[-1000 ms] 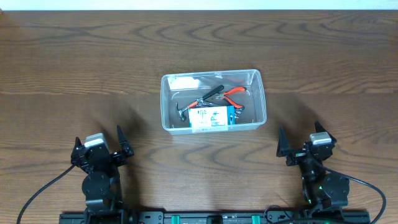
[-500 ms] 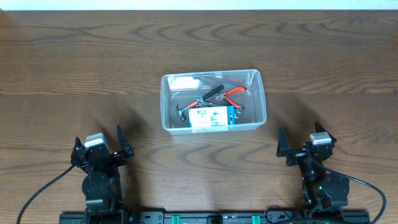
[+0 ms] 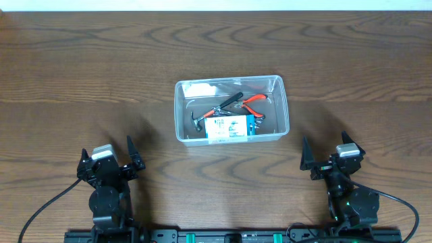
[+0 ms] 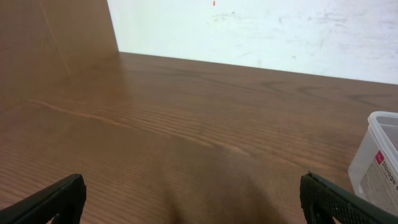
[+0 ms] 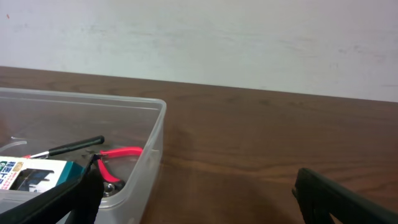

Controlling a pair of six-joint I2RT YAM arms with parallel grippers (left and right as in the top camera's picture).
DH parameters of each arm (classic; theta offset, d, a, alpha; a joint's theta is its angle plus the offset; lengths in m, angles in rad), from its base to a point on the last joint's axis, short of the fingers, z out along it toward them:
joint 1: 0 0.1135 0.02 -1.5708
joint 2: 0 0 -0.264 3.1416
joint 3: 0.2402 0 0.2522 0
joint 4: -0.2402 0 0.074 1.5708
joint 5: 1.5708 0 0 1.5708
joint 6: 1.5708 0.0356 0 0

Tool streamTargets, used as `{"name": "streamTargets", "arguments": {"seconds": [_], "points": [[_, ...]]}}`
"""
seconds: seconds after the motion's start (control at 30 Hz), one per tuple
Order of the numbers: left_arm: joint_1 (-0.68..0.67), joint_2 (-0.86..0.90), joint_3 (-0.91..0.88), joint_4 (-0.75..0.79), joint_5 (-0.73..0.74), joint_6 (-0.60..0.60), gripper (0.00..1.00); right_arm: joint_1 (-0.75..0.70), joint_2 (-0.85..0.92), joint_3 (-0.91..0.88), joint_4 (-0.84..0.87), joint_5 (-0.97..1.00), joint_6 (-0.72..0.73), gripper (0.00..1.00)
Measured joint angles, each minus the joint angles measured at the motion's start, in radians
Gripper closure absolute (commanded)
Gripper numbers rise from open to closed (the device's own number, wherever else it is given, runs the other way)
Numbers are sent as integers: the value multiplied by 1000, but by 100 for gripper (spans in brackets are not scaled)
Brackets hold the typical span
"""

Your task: Pack container

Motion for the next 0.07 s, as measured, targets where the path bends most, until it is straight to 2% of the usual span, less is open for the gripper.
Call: {"name": "streamTargets", "arguments": {"seconds": [0.07], "points": [[0, 0, 0, 0, 0, 0, 2, 0, 0, 0, 0, 0, 0, 1]]}}
